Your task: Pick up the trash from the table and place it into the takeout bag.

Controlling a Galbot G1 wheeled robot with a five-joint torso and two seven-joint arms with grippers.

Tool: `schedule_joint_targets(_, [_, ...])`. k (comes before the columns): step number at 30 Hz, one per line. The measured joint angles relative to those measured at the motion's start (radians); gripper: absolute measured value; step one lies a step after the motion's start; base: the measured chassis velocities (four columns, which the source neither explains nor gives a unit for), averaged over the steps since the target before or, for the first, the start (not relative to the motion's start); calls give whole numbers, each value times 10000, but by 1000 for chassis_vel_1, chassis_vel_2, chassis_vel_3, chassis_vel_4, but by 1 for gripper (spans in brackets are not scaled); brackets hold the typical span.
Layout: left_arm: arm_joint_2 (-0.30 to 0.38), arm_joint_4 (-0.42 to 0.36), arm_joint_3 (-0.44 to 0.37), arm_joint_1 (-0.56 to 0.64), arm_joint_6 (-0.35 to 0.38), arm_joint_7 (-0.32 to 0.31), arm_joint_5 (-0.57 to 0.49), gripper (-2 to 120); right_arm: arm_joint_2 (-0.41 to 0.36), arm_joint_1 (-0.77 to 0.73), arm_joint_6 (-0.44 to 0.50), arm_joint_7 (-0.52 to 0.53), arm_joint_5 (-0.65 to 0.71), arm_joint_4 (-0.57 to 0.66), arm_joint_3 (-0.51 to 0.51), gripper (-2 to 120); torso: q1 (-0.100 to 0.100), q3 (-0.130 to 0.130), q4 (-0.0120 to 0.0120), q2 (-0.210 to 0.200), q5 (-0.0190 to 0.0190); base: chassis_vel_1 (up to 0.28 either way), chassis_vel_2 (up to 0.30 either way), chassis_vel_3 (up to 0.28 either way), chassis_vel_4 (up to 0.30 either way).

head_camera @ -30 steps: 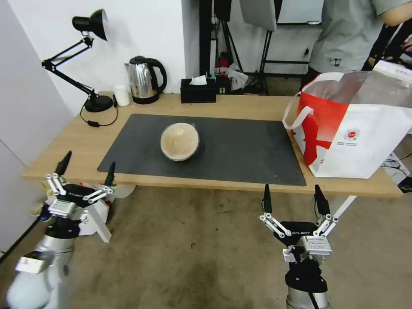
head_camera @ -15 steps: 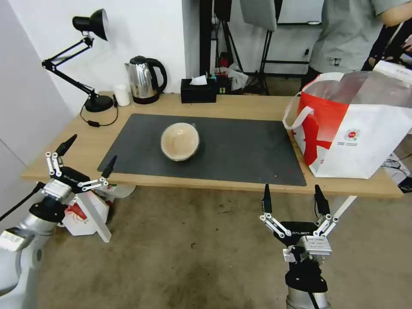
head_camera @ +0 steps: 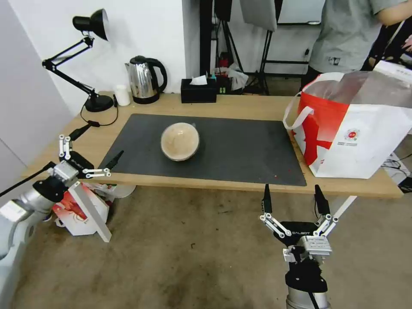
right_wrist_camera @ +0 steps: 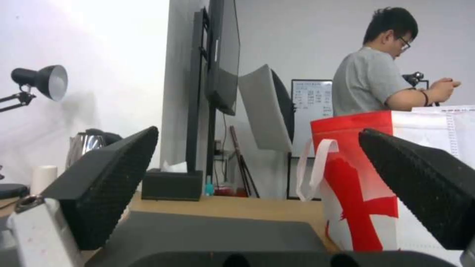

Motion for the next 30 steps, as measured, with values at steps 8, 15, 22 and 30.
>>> schedule_joint_targets(8, [989, 768, 1533, -1084, 157, -30, -365, 100, 1, 0, 0, 0, 0, 0, 0, 100, -1, 0, 1, 0, 1, 0, 0, 0, 0])
schedule_joint_targets(15, [1680, 1128, 2421, -1842, 283, -19, -514, 100, 0, 0, 0, 0, 0, 0, 1, 100, -1, -1, 1, 0, 2, 0, 0, 0, 0])
schedule_joint_targets(22, [2039, 1636, 3103, -2566, 336, 394, -640, 100, 0, 0, 0, 0, 0, -1, 0, 100, -1, -1, 1, 0, 3, 0, 0, 0, 0])
schedule_joint_targets(30, [2360, 2176, 3998, -3333, 347, 797, -538, 100, 1, 0, 0, 0, -1, 0, 0, 100, -2, -1, 0, 0, 2, 0, 0, 0, 0])
